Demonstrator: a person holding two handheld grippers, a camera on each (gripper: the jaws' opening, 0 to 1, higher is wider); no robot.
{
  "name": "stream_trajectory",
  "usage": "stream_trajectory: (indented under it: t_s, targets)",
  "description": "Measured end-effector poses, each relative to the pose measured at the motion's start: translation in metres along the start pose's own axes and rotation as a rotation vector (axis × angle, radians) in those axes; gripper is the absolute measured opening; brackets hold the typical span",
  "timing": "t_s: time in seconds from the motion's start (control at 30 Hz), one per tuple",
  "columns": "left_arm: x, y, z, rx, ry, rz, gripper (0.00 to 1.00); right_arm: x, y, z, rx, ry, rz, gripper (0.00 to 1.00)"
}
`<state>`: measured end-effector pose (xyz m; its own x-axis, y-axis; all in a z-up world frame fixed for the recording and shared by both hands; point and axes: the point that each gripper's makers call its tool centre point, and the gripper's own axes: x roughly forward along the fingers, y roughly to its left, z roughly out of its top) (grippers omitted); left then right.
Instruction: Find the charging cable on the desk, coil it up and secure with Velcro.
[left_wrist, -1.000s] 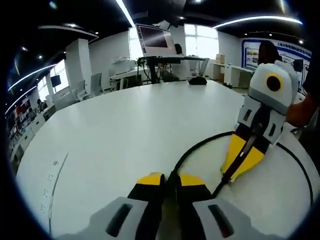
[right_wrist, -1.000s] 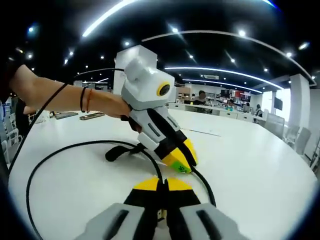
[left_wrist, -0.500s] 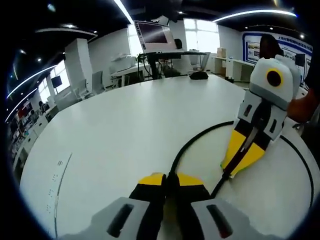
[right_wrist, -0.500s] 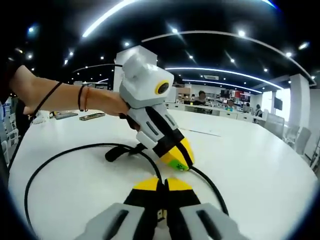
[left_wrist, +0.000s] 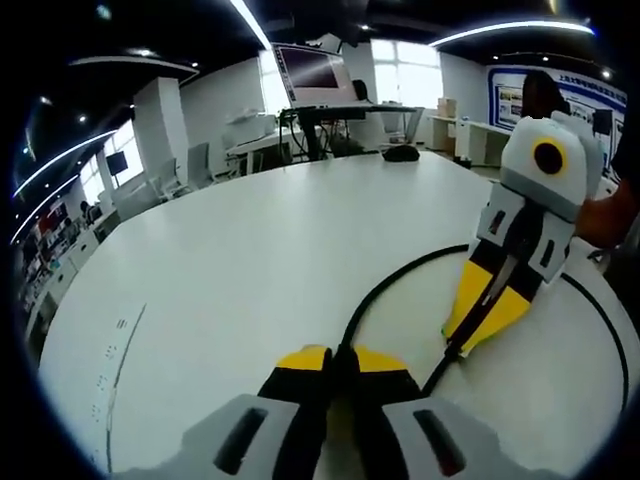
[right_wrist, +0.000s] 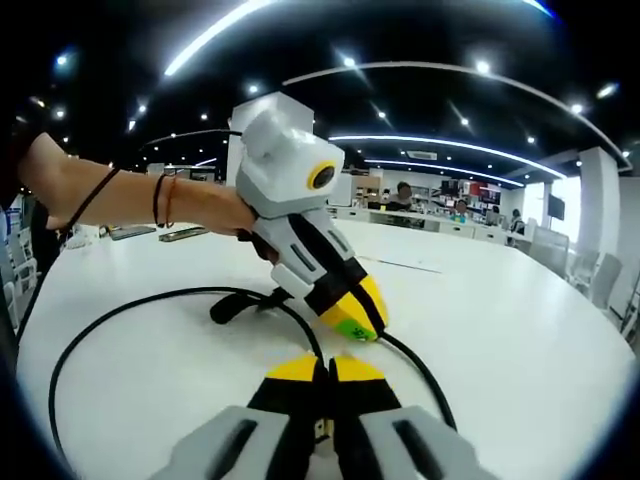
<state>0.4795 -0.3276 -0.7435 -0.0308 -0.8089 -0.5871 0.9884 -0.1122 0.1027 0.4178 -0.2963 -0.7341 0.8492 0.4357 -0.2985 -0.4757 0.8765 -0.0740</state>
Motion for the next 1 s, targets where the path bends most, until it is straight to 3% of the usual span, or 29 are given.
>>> stream_trajectory:
  t_s: [0.63,1.0]
  targets:
    - [-0.009,0.003,-0.007,-0.06,0.003,0.097,0.08,0.001,0.0,0.0,-0.001,0.008,-0.011,0.06]
    - [-0.031,0.007,-0.01,-0.091,0.004,0.171,0.07,0.001,0.001,0.001,0.0,0.017,-0.019,0.06]
